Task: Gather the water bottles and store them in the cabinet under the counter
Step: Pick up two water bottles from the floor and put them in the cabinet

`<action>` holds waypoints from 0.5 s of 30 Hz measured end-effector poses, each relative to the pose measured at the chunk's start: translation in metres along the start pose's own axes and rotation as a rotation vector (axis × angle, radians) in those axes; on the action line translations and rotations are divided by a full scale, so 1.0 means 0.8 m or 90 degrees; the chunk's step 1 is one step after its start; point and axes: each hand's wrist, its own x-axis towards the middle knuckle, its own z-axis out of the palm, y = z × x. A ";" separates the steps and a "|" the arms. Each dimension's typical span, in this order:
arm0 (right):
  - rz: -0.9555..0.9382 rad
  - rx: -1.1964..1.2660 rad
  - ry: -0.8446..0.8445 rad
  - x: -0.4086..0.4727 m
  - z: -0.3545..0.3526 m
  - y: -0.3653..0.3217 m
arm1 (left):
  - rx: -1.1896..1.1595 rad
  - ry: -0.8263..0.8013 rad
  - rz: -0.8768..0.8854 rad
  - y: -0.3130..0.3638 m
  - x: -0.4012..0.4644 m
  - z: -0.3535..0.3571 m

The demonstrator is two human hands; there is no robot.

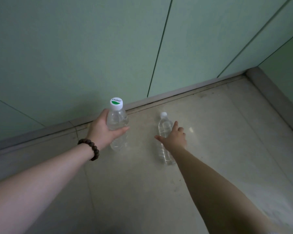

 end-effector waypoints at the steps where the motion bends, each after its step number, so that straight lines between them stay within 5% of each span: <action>1: 0.010 -0.002 -0.011 0.005 0.003 -0.002 | 0.000 0.005 0.003 0.002 -0.001 0.001; 15: -0.018 0.105 0.034 -0.010 -0.009 0.002 | -0.008 0.067 -0.030 0.003 -0.026 -0.022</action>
